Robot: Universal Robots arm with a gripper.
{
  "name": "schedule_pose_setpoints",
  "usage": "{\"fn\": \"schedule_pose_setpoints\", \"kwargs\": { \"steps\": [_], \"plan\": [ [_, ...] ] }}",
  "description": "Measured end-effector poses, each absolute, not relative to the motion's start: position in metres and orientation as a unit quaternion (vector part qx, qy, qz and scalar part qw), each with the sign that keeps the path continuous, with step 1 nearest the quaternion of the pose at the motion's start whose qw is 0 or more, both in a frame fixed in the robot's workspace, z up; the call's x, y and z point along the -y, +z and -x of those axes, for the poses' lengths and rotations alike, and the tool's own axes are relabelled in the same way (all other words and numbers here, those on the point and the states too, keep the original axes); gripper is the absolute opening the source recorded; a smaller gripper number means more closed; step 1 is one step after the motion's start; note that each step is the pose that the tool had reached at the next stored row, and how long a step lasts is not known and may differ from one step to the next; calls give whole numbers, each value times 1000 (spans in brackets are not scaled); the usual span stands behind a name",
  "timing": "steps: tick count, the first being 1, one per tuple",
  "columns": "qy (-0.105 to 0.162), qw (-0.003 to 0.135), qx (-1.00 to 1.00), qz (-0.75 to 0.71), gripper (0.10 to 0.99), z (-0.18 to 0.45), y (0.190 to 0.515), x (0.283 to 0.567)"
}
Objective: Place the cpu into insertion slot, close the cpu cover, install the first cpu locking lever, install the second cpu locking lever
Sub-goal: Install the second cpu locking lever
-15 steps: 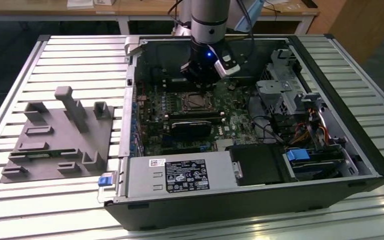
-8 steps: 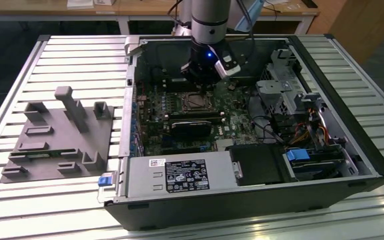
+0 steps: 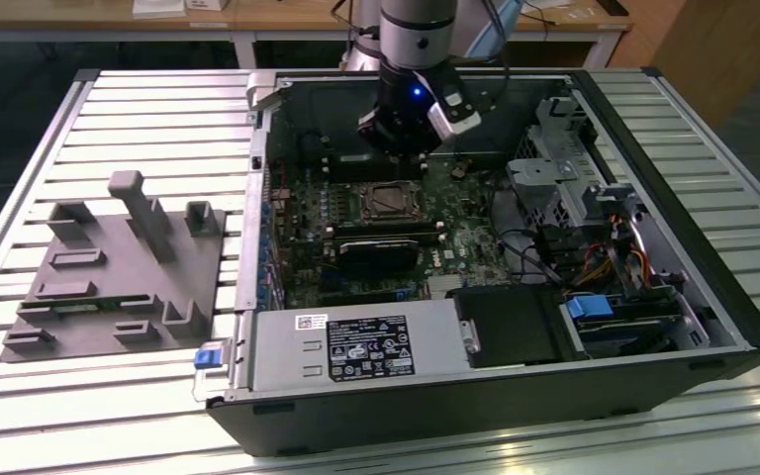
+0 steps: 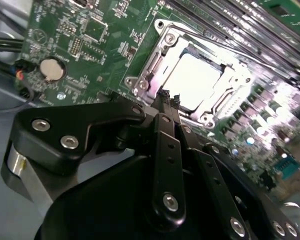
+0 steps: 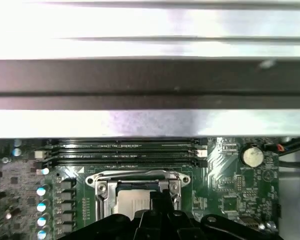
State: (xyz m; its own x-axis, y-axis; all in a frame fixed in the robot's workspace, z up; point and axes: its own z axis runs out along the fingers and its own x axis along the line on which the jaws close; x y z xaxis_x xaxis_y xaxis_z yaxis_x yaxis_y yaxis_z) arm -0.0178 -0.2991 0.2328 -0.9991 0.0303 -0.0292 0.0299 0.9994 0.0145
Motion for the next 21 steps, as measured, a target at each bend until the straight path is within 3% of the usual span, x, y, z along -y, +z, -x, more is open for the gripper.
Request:
{"fn": "schedule_pose_setpoints", "kwargs": {
  "steps": [8,17,21],
  "plan": [
    [7,15,-1000,-15,106,18,247,302],
    [7,15,-1000,-15,106,19,247,324],
    [20,13,-1000,-15,106,19,247,329]
  ]
}}
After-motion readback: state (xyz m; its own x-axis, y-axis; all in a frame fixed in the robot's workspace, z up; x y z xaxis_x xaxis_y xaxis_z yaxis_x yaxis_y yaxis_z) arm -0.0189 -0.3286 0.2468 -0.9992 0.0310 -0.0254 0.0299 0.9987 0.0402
